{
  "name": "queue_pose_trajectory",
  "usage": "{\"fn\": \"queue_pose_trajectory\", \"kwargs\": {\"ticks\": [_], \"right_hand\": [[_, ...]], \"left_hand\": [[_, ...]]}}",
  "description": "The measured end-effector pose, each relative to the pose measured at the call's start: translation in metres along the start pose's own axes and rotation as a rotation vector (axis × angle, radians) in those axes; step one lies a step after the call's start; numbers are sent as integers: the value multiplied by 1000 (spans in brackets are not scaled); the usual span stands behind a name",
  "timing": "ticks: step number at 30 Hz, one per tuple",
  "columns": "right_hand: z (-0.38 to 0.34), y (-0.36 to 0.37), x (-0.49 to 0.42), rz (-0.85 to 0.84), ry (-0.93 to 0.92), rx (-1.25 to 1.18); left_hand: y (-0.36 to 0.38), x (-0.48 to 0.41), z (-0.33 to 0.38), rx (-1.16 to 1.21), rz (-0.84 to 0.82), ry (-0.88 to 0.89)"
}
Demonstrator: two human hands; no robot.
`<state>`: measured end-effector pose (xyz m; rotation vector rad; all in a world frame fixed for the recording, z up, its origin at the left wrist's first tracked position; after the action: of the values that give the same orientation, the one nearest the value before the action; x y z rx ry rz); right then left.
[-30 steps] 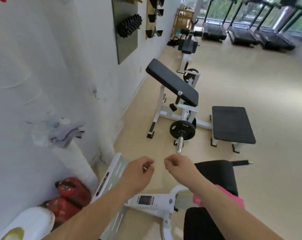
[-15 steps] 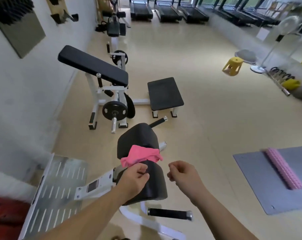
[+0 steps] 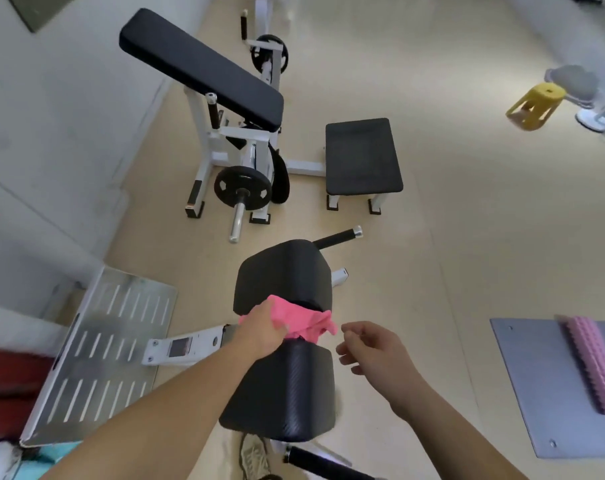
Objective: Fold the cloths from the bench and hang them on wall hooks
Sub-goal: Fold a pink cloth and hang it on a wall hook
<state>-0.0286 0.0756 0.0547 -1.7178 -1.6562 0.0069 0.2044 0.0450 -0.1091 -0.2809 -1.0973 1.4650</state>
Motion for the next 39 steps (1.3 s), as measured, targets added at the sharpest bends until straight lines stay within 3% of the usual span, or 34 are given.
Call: {"fn": "queue_pose_trajectory", "kwargs": {"ticks": [7, 12, 16, 19, 22, 29, 32, 35, 39], "right_hand": [[20, -13, -59, -101, 68, 32], [33, -33, -101, -202, 33, 64], [46, -67, -121, -314, -19, 118], [48, -102, -128, -433, -114, 199], [26, -132, -125, -530, -300, 257], [-15, -187, -99, -628, -612, 249], [-8, -200, -83, -675, -650, 285], [-2, -211, -70, -609, -661, 245], [-4, -231, -59, -465, -478, 33]], "left_hand": [[18, -7, 1, 39, 37, -167], [40, -12, 15, 24, 163, -288], [38, 12, 50, 19, 370, -327], [26, 56, 117, 240, 520, -274], [16, 109, 193, 517, 532, -259], [0, 204, 293, 817, 631, -258], [9, 231, 314, 1019, 559, -280], [15, 254, 318, 1169, 556, -320], [9, 283, 291, 1216, 649, -400]]}}
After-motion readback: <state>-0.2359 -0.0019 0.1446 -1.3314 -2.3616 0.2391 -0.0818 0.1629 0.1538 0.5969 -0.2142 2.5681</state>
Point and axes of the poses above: each hand's wrist, its own x-axis away from the middle knuckle, its own y-axis out of the palm, z = x × y, the point moved 7 cm from there along -x, towards the middle knuckle, and after that the axes turned 15 degrees about z, right-handed, at the moved point
